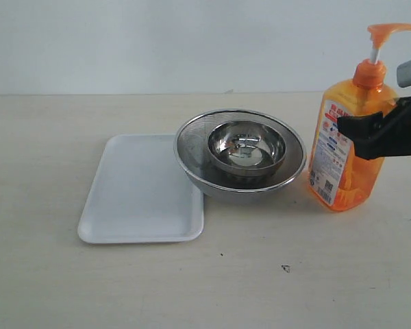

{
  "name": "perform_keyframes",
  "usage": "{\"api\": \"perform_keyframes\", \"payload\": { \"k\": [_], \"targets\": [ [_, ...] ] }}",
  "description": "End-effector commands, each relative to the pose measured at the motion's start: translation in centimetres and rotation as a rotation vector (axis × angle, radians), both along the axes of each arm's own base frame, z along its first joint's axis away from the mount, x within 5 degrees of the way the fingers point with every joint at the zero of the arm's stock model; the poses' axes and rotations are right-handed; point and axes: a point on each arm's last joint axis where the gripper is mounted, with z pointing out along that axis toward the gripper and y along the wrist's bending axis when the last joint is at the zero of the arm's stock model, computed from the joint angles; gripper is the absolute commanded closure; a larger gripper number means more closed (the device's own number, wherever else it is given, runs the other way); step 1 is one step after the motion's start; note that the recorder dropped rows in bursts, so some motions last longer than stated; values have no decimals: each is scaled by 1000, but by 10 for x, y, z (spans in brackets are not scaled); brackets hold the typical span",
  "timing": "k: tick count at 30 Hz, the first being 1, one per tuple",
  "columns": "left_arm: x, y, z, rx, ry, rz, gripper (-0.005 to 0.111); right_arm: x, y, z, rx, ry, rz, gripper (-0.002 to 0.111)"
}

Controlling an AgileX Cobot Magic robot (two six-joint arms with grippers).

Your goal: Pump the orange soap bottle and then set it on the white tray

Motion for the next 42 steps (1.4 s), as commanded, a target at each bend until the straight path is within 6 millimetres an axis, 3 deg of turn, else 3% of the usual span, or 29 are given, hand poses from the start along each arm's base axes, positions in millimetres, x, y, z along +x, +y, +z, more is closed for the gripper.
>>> {"api": "perform_keyframes", "payload": {
  "k": [1,7,15,29,42],
  "targets": [
    [0,0,0,-2,-10,6,102,4,-5,4,-59,-60,-33,108],
    [0,0,0,-2,-10,6,102,7,-6,10,-98,-117,-54,108],
    [0,0,0,-2,-10,6,102,21,38,26,-292,-79,-21,108],
    [0,0,0,-2,-10,6,102,20,64,43,-409,-214,-186,108],
    [0,0,0,-2,-10,6,102,26,70,28,-349,-181,-221,108]
  ]
}}
